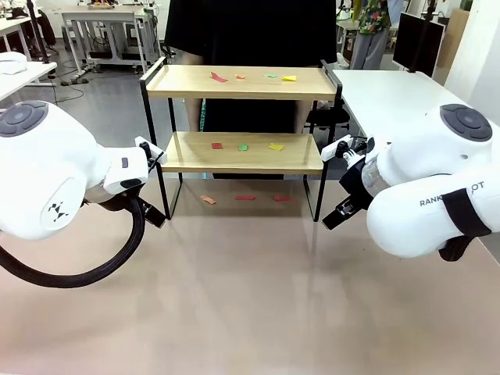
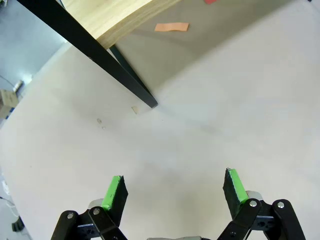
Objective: Clean the shelf.
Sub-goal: Pick up the Duster handed by the human.
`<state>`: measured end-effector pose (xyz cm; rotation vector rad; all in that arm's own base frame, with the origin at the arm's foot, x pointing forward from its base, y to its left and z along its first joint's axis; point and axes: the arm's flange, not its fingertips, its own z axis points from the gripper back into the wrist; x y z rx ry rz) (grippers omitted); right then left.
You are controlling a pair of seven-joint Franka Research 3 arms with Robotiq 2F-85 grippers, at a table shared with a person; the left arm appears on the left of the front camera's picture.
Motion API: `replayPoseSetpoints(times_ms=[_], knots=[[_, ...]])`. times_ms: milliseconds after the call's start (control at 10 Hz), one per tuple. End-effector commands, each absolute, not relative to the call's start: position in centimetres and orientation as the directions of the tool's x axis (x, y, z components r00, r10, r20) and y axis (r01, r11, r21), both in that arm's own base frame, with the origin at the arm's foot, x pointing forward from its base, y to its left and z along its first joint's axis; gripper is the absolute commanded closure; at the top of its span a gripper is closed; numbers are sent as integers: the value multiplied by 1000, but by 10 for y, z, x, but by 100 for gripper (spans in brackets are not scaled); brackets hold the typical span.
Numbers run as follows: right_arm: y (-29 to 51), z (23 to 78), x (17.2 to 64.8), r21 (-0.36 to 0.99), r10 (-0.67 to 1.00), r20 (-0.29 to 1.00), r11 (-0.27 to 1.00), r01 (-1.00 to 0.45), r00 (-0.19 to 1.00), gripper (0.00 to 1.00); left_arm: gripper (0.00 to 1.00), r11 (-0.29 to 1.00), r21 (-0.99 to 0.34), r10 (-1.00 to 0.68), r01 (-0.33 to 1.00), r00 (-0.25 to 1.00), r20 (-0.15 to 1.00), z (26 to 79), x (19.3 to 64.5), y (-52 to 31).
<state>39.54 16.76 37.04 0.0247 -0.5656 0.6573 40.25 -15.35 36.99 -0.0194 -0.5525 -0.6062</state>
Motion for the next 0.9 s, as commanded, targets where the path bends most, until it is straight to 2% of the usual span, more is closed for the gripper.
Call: replayPoseSetpoints(times_ms=[0, 200, 400, 500, 600, 800], knots=[[168, 370, 395, -153, 571, 505, 797, -584, 647, 0, 0, 826, 141, -535, 546, 682, 498, 370, 402, -154], [148, 441, 409, -122, 524, 582, 812, -571, 622, 0, 0, 784, 42, -552, 619, 664, 505, 432, 420, -146], [112, 487, 411, -81, 492, 637, 809, -582, 594, 0, 0, 735, 2, -583, 678, 629, 514, 475, 428, -126], [86, 504, 413, -41, 471, 670, 795, -606, 573, 0, 0, 679, -51, -607, 733, 599, 522, 494, 434, -108], [54, 517, 417, -28, 470, 695, 774, -632, 544, 0, 0, 568, -111, -653, 815, 529, 542, 511, 445, -81], [0, 519, 434, 10, 468, 743, 706, -708, 477, 0, 0, 382, -194, -661, 903, 414, 626, 519, 466, -32]])
